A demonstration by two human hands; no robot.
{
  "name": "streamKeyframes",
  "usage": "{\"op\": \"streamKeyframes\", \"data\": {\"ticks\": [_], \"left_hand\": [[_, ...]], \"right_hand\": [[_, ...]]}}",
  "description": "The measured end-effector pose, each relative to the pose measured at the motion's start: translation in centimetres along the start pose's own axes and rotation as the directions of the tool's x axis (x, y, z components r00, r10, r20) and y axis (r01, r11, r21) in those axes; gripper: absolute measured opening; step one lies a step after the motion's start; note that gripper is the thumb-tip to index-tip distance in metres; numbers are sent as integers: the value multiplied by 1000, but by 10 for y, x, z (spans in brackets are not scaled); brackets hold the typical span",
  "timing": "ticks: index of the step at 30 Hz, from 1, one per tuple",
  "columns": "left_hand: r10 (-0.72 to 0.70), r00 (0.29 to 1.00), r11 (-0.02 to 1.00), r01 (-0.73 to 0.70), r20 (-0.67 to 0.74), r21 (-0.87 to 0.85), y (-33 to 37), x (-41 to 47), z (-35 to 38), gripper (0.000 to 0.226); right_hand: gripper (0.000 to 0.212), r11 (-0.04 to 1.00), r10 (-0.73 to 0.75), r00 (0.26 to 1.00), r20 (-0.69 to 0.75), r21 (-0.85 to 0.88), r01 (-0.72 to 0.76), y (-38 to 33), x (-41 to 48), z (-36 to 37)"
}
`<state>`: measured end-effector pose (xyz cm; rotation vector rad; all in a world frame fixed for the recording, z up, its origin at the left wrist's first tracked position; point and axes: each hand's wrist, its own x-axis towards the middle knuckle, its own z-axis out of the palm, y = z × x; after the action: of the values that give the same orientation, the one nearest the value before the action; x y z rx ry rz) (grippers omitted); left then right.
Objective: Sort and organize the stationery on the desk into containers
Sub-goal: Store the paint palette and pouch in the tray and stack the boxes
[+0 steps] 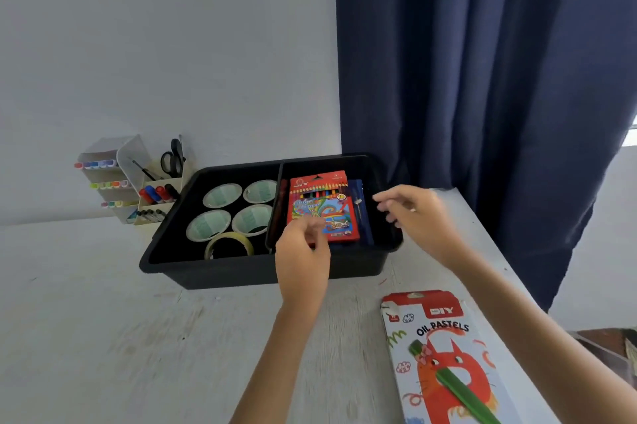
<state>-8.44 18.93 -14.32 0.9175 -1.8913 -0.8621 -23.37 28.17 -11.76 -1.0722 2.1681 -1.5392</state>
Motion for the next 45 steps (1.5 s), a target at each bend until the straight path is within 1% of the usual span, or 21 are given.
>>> {"op": "streamKeyframes", "data": {"ticks": [2, 5, 7, 9, 11, 13, 14, 15, 16, 18, 19, 20, 22, 24, 30, 32, 35, 37, 39, 42, 45], "left_hand": [[11, 1000, 998, -12, -28, -63, 2, -31, 1, 10], [-102, 994, 992, 104, 39, -71, -3, -77, 14, 11], [-200, 970, 980, 199, 140, 20, -12, -103, 27, 11], [-254, 937, 957, 207, 238, 205, -21, -126, 39, 24], [-275, 911, 916, 151, 307, 371, -23, -146, 48, 38], [-300, 895, 898, 149, 329, 413, -19, -162, 54, 53], [-303, 900, 905, 169, 313, 391, -20, -167, 56, 55], [-294, 912, 921, 190, 286, 340, -20, -171, 57, 50], [-287, 920, 940, 218, 266, 261, -20, -172, 59, 39], [-293, 918, 954, 300, 267, 12, -17, -173, 60, 16], [-301, 906, 931, 347, 299, -114, -12, -173, 58, 11], [-302, 893, 899, 383, 333, -214, -5, -174, 56, 14], [-294, 876, 842, 427, 383, -330, 2, -175, 55, 27], [-266, 887, 822, 414, 378, -392, 5, -176, 53, 36], [-205, 935, 821, 326, 290, -469, 16, -151, 38, 52], [-205, 946, 813, 308, 252, -494, 20, -133, 29, 49], [-240, 953, 806, 301, 183, -509, 22, -97, 16, 34], [-265, 953, 815, 302, 145, -495, 19, -68, 9, 34], [-260, 953, 832, 304, 157, -465, 13, -36, 4, 38], [-263, 948, 866, 314, 180, -389, 5, 4, 2, 34], [-267, 943, 895, 319, 200, -312, -1, 36, 3, 10]], "right_hand": [[25, 998, 28, 998, -50, 49, -25, 9, -26, -18], [24, 988, 157, 982, -102, 24, -155, 37, -66, -32], [22, 959, 276, 947, -164, -24, -283, 66, -89, -35], [25, 900, 394, 895, -208, -112, -422, 92, -113, -34], [34, 846, 420, 875, -239, -245, -473, 110, -137, -31], [37, 822, 366, 888, -278, -350, -448, 112, -156, -27], [36, 826, 325, 904, -279, -382, -414, 111, -163, -25], [36, 838, 293, 917, -269, -390, -382, 109, -167, -23], [36, 861, 276, 924, -263, -359, -359, 110, -171, -21], [34, 919, 304, 918, -253, -174, -352, 107, -176, -22], [29, 936, 330, 913, -240, -43, -350, 105, -178, -23], [23, 937, 350, 910, -220, 93, -338, 102, -180, -24], [18, 901, 364, 917, -163, 312, -303, 95, -185, -26], [22, 869, 349, 923, -160, 423, -256, 91, -186, -26], [26, 851, 222, 953, -204, 517, -88, 63, -169, -24], [25, 832, 194, 965, -178, 550, -66, 45, -155, -23], [31, 822, 153, 987, -54, 562, -97, 23, -128, -19], [40, 836, 129, 990, 56, 531, -139, 8, -106, -13], [42, 837, 153, 981, 118, 513, -192, -2, -80, -2], [35, 837, 258, 961, 99, 474, -273, -11, -38, 17], [34, 883, 316, 947, 47, 350, -312, -13, 5, 37]]}}
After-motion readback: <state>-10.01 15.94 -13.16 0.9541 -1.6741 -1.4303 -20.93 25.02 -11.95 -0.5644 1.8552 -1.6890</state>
